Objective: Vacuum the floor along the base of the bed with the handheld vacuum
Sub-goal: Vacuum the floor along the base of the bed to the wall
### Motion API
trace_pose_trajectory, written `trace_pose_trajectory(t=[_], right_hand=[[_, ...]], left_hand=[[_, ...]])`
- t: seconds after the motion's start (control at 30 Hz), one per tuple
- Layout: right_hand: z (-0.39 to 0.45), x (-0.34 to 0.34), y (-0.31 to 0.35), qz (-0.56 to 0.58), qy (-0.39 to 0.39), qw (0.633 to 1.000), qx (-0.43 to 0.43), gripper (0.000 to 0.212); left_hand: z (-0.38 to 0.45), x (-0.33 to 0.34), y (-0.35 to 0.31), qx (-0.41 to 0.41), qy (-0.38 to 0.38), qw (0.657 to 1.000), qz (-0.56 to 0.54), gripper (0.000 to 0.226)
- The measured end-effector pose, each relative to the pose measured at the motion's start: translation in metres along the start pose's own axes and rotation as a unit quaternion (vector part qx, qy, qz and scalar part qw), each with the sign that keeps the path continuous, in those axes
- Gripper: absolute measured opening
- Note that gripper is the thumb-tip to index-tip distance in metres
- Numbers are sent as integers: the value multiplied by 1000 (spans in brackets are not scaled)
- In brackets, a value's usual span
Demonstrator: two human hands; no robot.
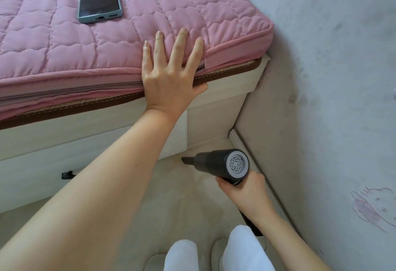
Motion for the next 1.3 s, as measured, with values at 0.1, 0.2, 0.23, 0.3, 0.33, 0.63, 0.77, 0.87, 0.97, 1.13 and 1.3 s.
trace_pose_trajectory(t=[0.1,0.2,0.23,0.3,0.33,0.63,0.77,0.87,0.97,1.13,1.3], right_hand=[[1,-11,-2,8,-3,1000,14,16],[2,-21,-5,-15,-14,1000,17,22],[2,-25,-7,-20,-18,999,19,24],[4,-31,-11,-12,-27,999,31,24],[5,-34,-12,-8,-31,999,36,23],[18,-64,-22,-46,-66,995,50,26],[25,-71,-28,-60,-79,993,66,30],[26,-74,-31,-67,-84,991,75,30],[25,-74,-33,-73,-94,990,73,31],[21,-72,-37,-67,-101,988,92,33],[21,-76,-40,-70,-105,986,106,37]], left_hand=[[0,0,-1,2,1,1000,5,78],[1,-1,0,3,-4,1000,5,76],[1,-2,0,3,-6,1000,5,76],[1,-2,-1,5,-6,1000,9,75],[1,-2,-1,5,-6,1000,10,75],[1,-2,-1,4,-10,1000,7,76],[1,-2,-1,5,-8,1000,10,77],[0,-2,-1,6,-9,1000,11,77],[1,-2,0,4,-9,1000,10,77],[0,-3,-1,6,-5,1000,10,78],[1,-6,-1,1,-6,1000,5,77]])
Point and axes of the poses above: each hand's wrist, its own z-axis towards the middle knuckle, its own x-axis out of the palm, y = z × x, the point moved 6 cm from there along z, towards the middle knuckle, and after that the axes turned 9 degrees about x, right-handed, at the moved point
